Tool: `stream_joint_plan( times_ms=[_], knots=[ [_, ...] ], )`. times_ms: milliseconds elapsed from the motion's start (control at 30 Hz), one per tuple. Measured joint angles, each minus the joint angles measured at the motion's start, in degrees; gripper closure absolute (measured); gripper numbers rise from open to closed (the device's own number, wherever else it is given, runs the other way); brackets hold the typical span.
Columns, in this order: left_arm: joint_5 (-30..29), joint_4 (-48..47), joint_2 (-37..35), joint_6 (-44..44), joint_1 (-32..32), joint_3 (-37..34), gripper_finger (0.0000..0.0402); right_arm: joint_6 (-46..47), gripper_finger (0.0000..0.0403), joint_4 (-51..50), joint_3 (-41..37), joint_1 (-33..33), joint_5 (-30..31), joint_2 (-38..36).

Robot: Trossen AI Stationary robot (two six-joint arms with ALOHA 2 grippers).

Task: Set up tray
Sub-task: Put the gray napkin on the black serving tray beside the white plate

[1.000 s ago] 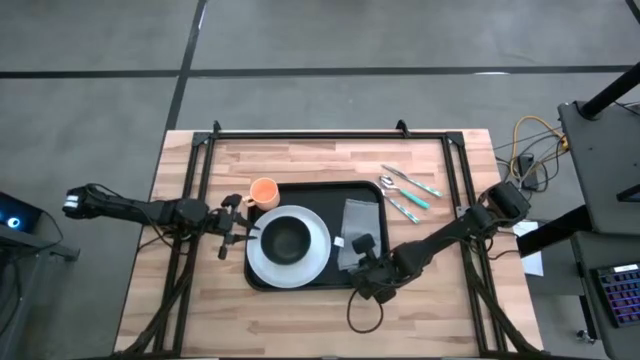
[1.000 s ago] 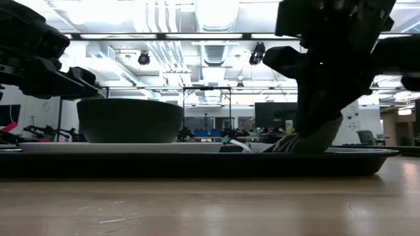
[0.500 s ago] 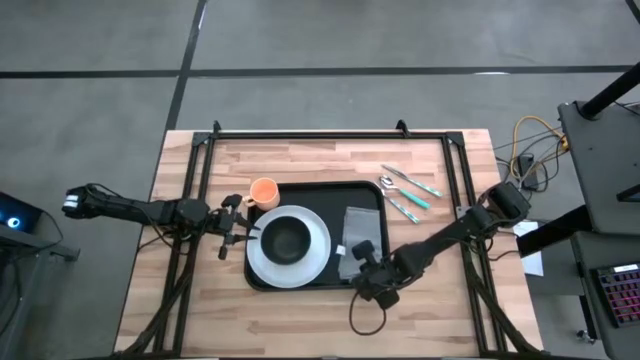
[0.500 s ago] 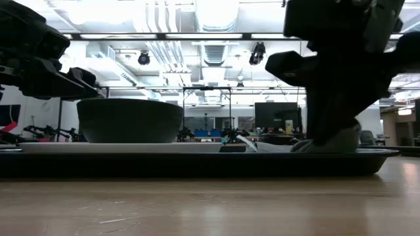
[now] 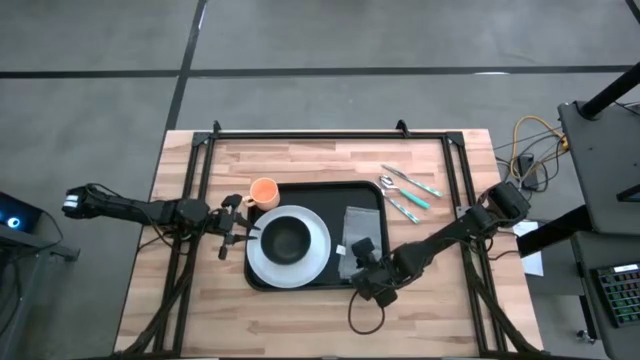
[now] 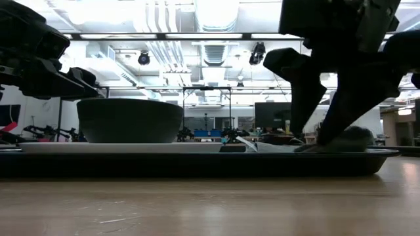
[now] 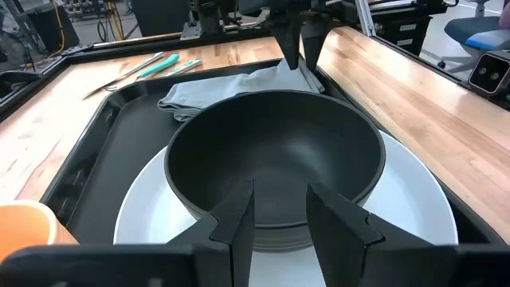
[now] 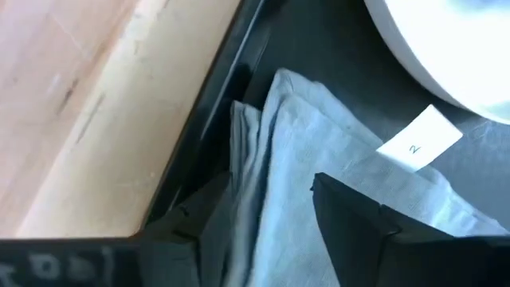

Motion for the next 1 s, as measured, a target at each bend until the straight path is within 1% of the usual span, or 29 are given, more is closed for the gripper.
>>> stream_joint_plan(
  times_ms=[100, 200, 567, 800, 867, 1000],
  knots=[
    [0.01, 0.01, 0.02, 0.00, 0.01, 0.00, 0.0305, 0.00, 0.0219, -0.59, 0.83, 0.04, -0.17, 0.00],
    [0.02, 0.02, 0.02, 0.00, 0.01, 0.00, 0.0305, -0.31, 0.0211, -1.39, 1.68, 0.04, -0.19, 0.00],
    [0.01, 0.00, 0.02, 0.00, 0.01, 0.00, 0.0305, -4.19, 0.0221, -1.53, 1.87, -0.24, 0.12, 0.00],
    [0.02, 0.02, 0.02, 0.00, 0.00, 0.00, 0.0305, -3.94, 0.0218, -1.77, 2.97, -2.91, 6.46, -0.04],
    [0.02, 0.01, 0.02, 0.00, 0.01, 0.00, 0.0305, -2.29, 0.0220, -1.42, 2.68, -4.24, 6.02, -0.07],
    [0.01, 0.02, 0.02, 0.00, 0.00, 0.00, 0.0305, 0.75, 0.0223, -1.18, 1.99, -7.58, 1.68, -0.11]
  ],
)
